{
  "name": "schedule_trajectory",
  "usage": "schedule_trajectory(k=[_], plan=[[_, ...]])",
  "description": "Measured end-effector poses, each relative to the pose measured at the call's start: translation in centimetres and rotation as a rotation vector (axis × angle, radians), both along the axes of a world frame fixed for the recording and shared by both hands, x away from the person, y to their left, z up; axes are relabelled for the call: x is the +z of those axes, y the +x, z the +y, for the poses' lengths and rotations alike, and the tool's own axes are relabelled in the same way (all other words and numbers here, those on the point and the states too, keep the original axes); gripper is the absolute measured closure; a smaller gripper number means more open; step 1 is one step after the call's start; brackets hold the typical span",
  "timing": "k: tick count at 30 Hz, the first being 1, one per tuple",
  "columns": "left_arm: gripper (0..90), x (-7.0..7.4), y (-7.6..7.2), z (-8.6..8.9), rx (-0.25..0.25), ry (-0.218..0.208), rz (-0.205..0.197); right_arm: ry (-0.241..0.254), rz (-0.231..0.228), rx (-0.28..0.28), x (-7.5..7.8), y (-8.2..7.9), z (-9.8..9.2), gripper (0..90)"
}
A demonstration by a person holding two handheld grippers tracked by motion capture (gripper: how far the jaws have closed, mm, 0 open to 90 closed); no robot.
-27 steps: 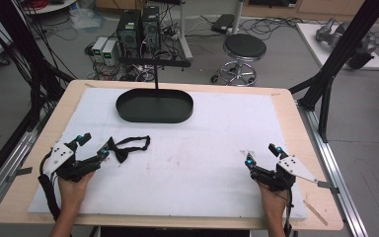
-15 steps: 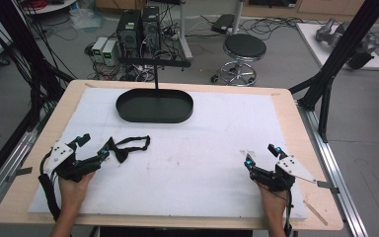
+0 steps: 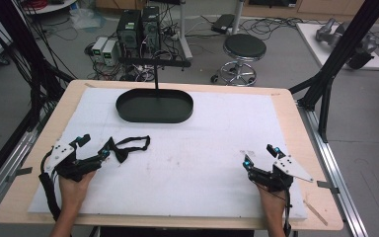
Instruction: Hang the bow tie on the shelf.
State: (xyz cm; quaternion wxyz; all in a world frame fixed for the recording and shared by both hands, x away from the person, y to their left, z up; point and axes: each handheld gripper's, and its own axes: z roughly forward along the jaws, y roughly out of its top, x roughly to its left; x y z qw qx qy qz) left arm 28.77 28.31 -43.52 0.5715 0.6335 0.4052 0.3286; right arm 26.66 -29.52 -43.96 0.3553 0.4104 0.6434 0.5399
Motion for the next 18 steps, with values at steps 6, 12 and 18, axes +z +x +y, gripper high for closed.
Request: schedule_trajectory(k=[6,12,18], plan=[[21.8,0.0,0.4,-0.7,0.019,0.055,0.022,-0.001,0.0,0.0,0.0,0.0,0.0,11.4],[25.4,0.0,1.0,-1.1,0.022,0.074,0.069,-0.008,-0.002,0.003,0.0,0.0,0.1,11.5],[29.2,0.1,1.7,-1.9,0.077,0.13,0.147,-0.017,-0.004,0.001,0.0,0.0,0.2,11.4]])
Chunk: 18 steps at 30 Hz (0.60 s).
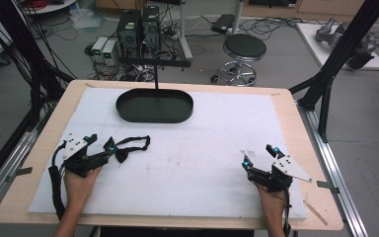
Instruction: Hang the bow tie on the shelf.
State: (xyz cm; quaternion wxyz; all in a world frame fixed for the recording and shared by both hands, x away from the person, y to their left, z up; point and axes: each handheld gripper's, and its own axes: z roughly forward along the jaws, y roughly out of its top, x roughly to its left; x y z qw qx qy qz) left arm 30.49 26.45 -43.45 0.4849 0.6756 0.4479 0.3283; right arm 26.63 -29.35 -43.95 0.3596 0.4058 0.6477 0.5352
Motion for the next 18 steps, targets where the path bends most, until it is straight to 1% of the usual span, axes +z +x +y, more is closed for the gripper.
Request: schedule_trajectory(k=[2,4,5,6,8,9,10,12,13,16,17,18], plan=[[31.4,-0.1,0.2,-0.1,0.02,0.024,0.012,-0.001,0.001,0.002,0.0,0.0,0.1,11.4],[34.6,-0.1,0.4,-0.3,0.036,0.035,0.032,-0.01,-0.004,0.005,0.0,0.0,0.1,11.4],[35.0,-0.1,0.5,-0.5,0.054,0.04,0.047,-0.006,0.004,0.005,0.0,-0.1,0.2,11.5],[35.5,-0.1,0.6,-0.6,0.066,0.039,0.068,-0.01,-0.001,0.007,0.0,-0.1,0.2,11.5],[36.8,-0.2,1.0,-0.8,0.082,0.008,0.128,-0.012,-0.002,0.005,0.0,-0.1,0.2,11.4],[37.0,-0.3,1.2,-0.9,0.081,-0.005,0.148,-0.016,-0.002,0.005,0.0,-0.1,0.2,11.5],[37.0,-0.4,1.4,-1.0,0.083,-0.008,0.16,-0.016,-0.003,0.006,0.0,-0.1,0.2,11.4],[36.9,-0.4,1.6,-1.1,0.084,0.005,0.165,-0.021,-0.008,0.007,0.0,0.0,0.2,11.5],[37.1,-0.4,1.6,-1.1,0.093,0.001,0.158,-0.022,-0.007,0.009,0.0,0.0,0.2,11.5],[38.2,-0.4,1.8,-1.2,0.098,-0.008,0.165,-0.022,-0.005,0.007,0.0,0.0,0.3,11.5],[38.2,-0.5,2.3,-1.5,0.111,0.0,0.19,-0.02,-0.003,0.007,0.0,0.0,0.3,11.5],[38.2,-0.5,2.5,-1.6,0.116,0.009,0.202,-0.019,-0.002,0.007,0.0,0.0,0.3,11.5]])
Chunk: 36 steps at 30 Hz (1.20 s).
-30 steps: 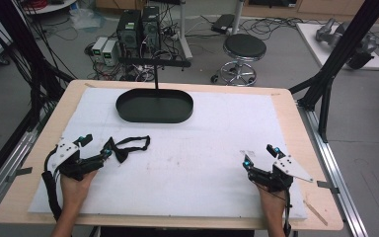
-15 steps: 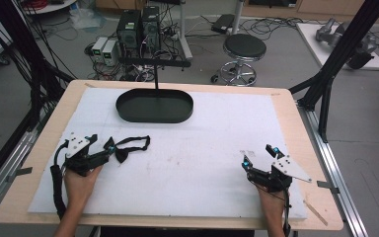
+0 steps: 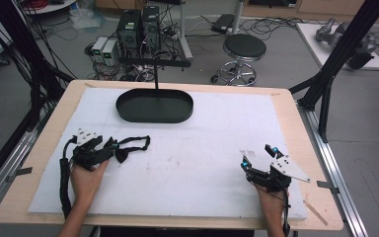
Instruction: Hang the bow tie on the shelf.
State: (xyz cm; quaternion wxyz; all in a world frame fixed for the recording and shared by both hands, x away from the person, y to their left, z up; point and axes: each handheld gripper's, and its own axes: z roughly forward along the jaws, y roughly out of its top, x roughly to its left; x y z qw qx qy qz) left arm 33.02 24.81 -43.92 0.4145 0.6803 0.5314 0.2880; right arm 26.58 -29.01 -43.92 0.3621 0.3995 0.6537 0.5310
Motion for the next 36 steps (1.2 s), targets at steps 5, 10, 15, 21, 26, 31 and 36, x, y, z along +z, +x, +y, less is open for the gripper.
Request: schedule_trajectory(k=[5,10,15,21,26,31,36], plan=[[39.9,-0.1,0.8,-0.7,0.018,0.05,0.027,0.0,0.003,0.001,0.0,0.0,0.0,11.5],[44.1,-0.3,1.2,-0.9,0.035,0.071,0.076,-0.003,0.001,0.0,0.0,-0.1,0.0,11.5],[53.2,-0.5,1.3,-1.1,0.04,0.093,0.094,-0.002,0.003,0.0,0.0,-0.1,0.0,11.5],[59.5,-0.5,1.2,-1.2,0.022,0.099,0.097,-0.004,-0.001,0.0,0.0,-0.1,0.0,11.5],[74.5,-0.5,1.1,-1.4,0.011,0.113,0.096,-0.004,-0.003,0.0,0.0,-0.1,0.0,11.5],[83.4,-0.5,1.0,-1.5,0.016,0.129,0.09,-0.009,-0.005,0.002,0.0,-0.1,0.0,11.5],[84.4,-0.2,0.8,-1.6,0.005,0.116,0.056,-0.008,-0.007,0.001,0.0,-0.1,0.0,11.5]])
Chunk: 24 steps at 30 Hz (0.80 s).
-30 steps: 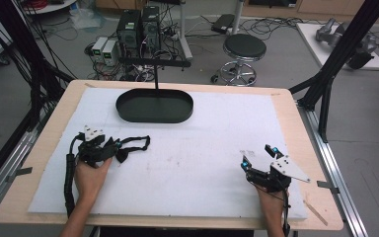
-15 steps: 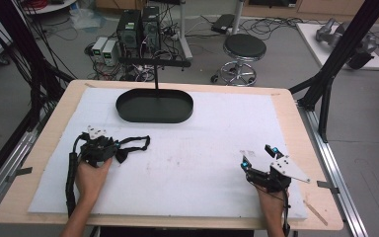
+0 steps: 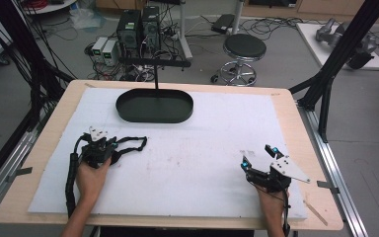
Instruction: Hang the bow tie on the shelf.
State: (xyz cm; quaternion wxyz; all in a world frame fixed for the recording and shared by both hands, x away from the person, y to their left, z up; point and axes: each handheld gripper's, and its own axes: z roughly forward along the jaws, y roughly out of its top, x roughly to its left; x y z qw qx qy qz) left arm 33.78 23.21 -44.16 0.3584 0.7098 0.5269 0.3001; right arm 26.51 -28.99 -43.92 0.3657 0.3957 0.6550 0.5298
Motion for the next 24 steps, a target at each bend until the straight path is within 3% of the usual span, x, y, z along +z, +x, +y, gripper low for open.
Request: schedule_trajectory(k=[1,2,5,11,12,14,24], plan=[[84.4,0.4,-0.3,0.0,-0.014,-0.001,-0.034,0.0,0.0,0.001,0.0,0.0,0.0,11.5],[84.4,0.4,-0.3,0.0,-0.014,-0.001,-0.034,0.0,0.0,0.001,0.0,0.0,0.0,11.5],[84.4,1.2,-0.8,0.1,-0.032,-0.02,-0.111,-0.001,0.002,0.001,0.0,0.0,0.0,11.5],[84.4,2.5,-1.2,0.3,-0.072,-0.042,-0.187,-0.001,0.001,0.001,0.0,0.0,0.0,11.5],[84.4,3.2,-1.2,0.4,-0.081,-0.055,-0.23,-0.002,0.001,0.001,0.0,0.0,0.0,11.5],[84.4,3.8,-1.0,0.5,-0.096,-0.072,-0.263,-0.001,0.002,0.001,0.0,0.0,0.0,11.5],[84.4,5.2,0.6,0.6,-0.167,-0.11,-0.327,-0.001,0.003,0.0,0.0,0.0,0.1,11.5]])
